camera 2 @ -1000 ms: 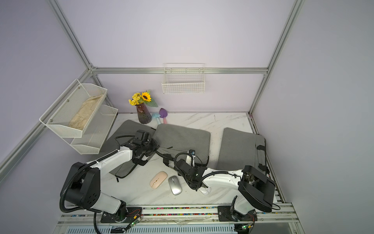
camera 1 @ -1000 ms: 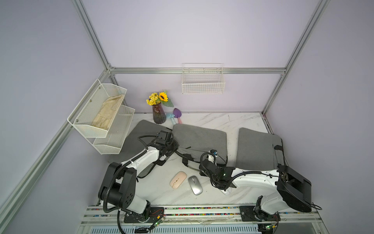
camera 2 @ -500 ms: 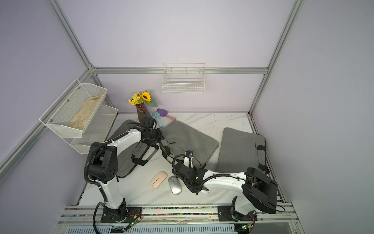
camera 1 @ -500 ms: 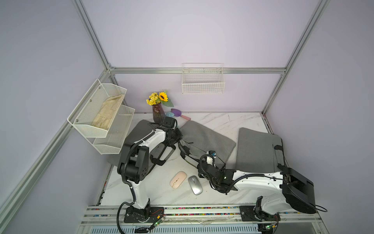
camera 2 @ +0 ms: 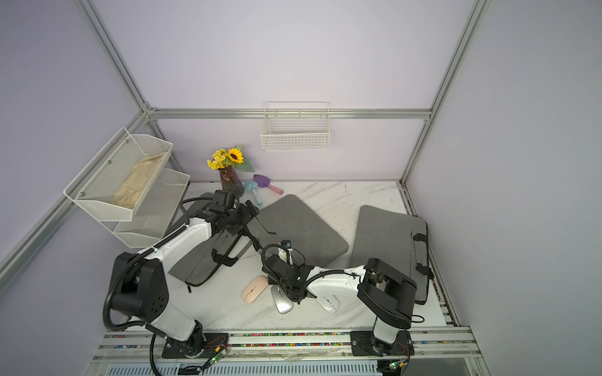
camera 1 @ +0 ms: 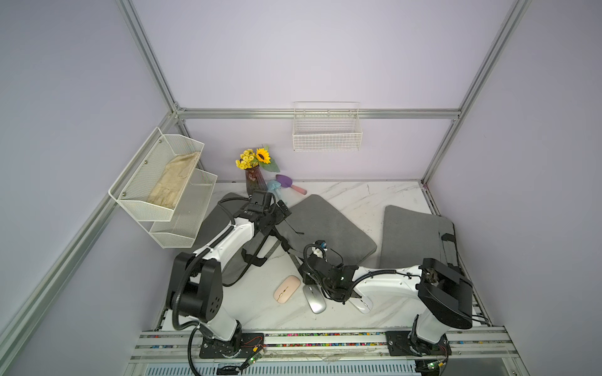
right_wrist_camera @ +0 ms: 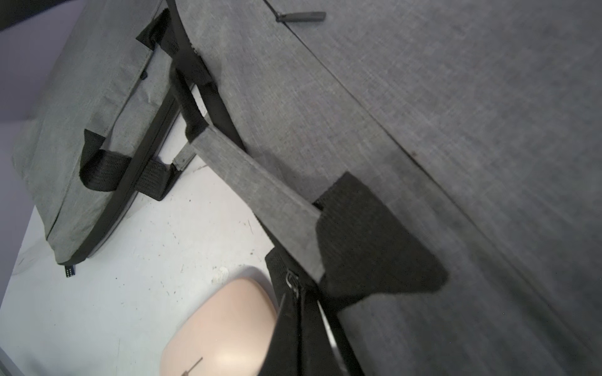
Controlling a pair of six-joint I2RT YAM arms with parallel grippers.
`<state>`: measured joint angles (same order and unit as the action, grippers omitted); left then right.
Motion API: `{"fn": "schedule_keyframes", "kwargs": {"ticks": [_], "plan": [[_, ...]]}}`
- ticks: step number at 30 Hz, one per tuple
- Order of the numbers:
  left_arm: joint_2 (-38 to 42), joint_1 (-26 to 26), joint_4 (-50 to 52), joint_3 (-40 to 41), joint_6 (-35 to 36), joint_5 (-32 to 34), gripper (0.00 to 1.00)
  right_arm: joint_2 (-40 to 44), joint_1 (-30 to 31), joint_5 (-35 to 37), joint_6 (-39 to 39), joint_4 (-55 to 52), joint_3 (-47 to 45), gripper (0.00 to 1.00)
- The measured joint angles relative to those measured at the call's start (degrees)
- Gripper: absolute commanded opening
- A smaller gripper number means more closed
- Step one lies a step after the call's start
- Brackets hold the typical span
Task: Put the mouse into the laptop bag
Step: Unzip the zipper on the zippered laptop bag.
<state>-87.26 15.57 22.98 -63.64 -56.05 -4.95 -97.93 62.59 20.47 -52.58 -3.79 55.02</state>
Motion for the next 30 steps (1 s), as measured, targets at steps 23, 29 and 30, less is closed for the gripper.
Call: {"fn": "schedule_keyframes", "kwargs": {"ticks": [23, 29, 30], "plan": [[-6.6, 15.87, -18.18, 15.8, -9.92, 0.24, 0.14, 2.8, -2.14, -2.67, 2.08, 4.02, -3.23, 0.0], [-10.58, 16.0, -13.92, 9.01, -9.35, 1.03, 0.02, 6.1, -2.23, -2.78, -0.42, 5.55, -7.93, 0.0], [-11.23, 16.0, -13.27, 7.91, -9.31, 1.16, 0.01, 7.15, -2.23, -2.75, -0.98, 5.6, -9.05, 0.0]]}}
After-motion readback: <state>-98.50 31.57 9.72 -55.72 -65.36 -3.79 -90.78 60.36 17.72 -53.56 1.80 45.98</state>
